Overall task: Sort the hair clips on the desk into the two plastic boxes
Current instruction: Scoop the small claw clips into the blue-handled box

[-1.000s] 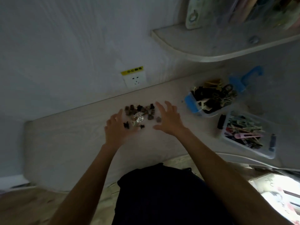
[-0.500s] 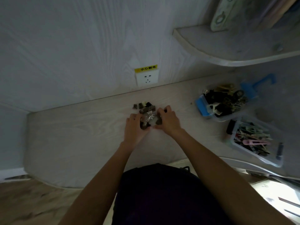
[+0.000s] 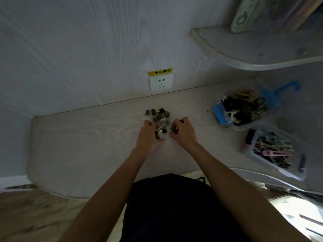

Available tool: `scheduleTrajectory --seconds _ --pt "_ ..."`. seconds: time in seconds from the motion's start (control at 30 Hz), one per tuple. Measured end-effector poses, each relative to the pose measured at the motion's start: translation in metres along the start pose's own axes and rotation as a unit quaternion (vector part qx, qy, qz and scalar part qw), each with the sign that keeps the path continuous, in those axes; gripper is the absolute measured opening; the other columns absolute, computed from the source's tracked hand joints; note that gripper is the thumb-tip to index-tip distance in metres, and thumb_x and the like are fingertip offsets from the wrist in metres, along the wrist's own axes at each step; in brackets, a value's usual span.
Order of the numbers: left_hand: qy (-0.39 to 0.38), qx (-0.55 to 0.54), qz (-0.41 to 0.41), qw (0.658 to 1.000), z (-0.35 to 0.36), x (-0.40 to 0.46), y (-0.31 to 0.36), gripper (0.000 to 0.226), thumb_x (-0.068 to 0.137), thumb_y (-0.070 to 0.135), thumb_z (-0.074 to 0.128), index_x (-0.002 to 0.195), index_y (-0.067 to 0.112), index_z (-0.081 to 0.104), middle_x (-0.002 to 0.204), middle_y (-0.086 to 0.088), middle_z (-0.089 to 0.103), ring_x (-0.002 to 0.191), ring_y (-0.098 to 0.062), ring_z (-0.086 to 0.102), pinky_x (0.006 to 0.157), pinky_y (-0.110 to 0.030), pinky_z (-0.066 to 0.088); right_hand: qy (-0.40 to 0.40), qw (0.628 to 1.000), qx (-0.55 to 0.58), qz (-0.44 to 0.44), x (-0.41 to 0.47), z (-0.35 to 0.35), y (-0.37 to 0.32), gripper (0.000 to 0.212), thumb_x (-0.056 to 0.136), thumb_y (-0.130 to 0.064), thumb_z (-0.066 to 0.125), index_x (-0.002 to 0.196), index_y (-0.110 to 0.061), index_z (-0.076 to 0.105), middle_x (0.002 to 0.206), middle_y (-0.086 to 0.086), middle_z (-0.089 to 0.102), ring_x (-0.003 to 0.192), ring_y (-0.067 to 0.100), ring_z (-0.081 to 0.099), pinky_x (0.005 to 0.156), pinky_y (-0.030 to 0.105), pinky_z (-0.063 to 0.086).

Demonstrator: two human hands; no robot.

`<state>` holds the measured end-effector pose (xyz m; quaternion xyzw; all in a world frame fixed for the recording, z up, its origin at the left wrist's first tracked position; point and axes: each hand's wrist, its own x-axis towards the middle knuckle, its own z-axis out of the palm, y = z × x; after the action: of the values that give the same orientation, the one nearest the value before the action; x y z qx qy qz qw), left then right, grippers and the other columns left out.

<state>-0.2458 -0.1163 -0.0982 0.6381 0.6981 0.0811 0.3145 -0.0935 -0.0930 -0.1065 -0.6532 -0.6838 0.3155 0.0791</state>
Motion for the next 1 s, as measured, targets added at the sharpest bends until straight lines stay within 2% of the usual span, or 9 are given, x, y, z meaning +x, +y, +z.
scheduleTrajectory --seconds 0.13,0.23,0.37,0.43,0.5,0.63,0.73,0.87,1.0 --pt "0.033 -0.04 -0.025 0.998 0.005 -0.006 -0.002 0.028 0.079 0.02 0.067 0.103 0.009 0.058 0.115 -0.012 0.049 0.093 -0.03 0.058 0.079 -0.029 0.042 0.01 1.0 0.027 0.006 -0.004 -0.001 0.003 0.028 0.079 -0.022 0.068 0.102 -0.011 0.058 0.113 0.013 0.046 0.092 0.03 0.055 0.076 0.03 0.042" --pt "0.05 -0.071 -0.039 0.995 0.001 -0.01 -0.012 0.021 0.08 0.023 0.066 0.097 0.012 0.06 0.103 -0.008 0.056 0.092 -0.026 0.058 0.078 -0.027 0.038 0.024 0.997 0.077 0.017 -0.01 -0.006 0.007 0.026 0.077 -0.021 0.07 0.1 -0.012 0.061 0.108 0.012 0.049 0.09 0.026 0.056 0.073 0.025 0.038" --pt "0.099 -0.138 -0.054 0.984 -0.014 -0.02 -0.011 0.018 0.078 0.021 0.068 0.094 0.015 0.062 0.094 -0.006 0.063 0.09 -0.023 0.06 0.08 -0.031 0.044 0.077 0.979 0.189 0.018 -0.022 -0.029 0.005 0.02 0.075 -0.022 0.073 0.092 -0.018 0.064 0.101 0.012 0.054 0.082 0.022 0.06 0.072 0.035 0.055" --pt "0.149 -0.155 -0.022 0.976 -0.026 -0.027 0.006 0.02 0.079 0.024 0.068 0.097 0.017 0.062 0.097 -0.003 0.063 0.09 -0.018 0.059 0.082 -0.031 0.046 0.113 0.959 0.26 0.014 -0.031 -0.055 0.006 0.018 0.077 -0.024 0.074 0.091 -0.019 0.063 0.1 0.016 0.057 0.076 0.021 0.063 0.059 0.028 0.058" --pt "0.178 -0.16 0.047 0.97 -0.038 -0.028 0.037 0.021 0.081 0.024 0.068 0.1 0.015 0.061 0.098 0.001 0.061 0.088 -0.013 0.057 0.08 -0.024 0.044 0.162 0.943 0.289 0.012 -0.042 -0.086 0.016 0.017 0.079 -0.026 0.072 0.091 -0.021 0.062 0.096 0.016 0.06 0.073 0.02 0.063 0.055 0.024 0.057" --pt "0.094 -0.164 0.184 0.965 -0.04 -0.005 0.115 0.023 0.085 0.023 0.065 0.105 0.012 0.06 0.1 -0.001 0.061 0.088 -0.011 0.056 0.078 -0.012 0.04 0.237 0.952 0.185 0.06 -0.055 -0.137 0.062 0.026 0.082 -0.03 0.068 0.103 -0.016 0.059 0.109 0.013 0.053 0.081 0.024 0.058 0.071 0.034 0.052" --pt "0.012 -0.123 0.257 0.959 -0.021 0.026 0.169 0.021 0.089 0.026 0.059 0.106 0.016 0.06 0.103 -0.005 0.062 0.088 -0.018 0.059 0.076 -0.027 0.047 0.233 0.959 0.12 0.108 -0.049 -0.158 0.095 0.031 0.086 -0.029 0.063 0.11 -0.01 0.056 0.118 0.016 0.048 0.091 0.028 0.053 0.077 0.028 0.042" --pt "-0.037 -0.04 0.303 0.952 0.009 0.057 0.223 0.024 0.089 0.028 0.058 0.111 0.018 0.062 0.103 -0.009 0.063 0.092 -0.023 0.059 0.072 -0.026 0.038 0.219 0.964 0.103 0.107 -0.04 -0.172 0.119 0.031 0.086 -0.027 0.063 0.109 -0.008 0.058 0.116 0.02 0.05 0.1 0.034 0.052 0.087 0.036 0.043" --pt "-0.059 0.009 0.285 0.957 0.026 0.078 0.238 0.042 0.086 0.029 0.06 0.126 0.017 0.053 0.113 -0.012 0.059 0.102 -0.026 0.056 0.084 -0.031 0.043 0.206 0.969 0.094 0.098 -0.032 -0.187 0.121 0.036 0.083 -0.019 0.066 0.115 -0.004 0.056 0.116 0.018 0.052 0.102 0.028 0.051 0.085 0.028 0.04"
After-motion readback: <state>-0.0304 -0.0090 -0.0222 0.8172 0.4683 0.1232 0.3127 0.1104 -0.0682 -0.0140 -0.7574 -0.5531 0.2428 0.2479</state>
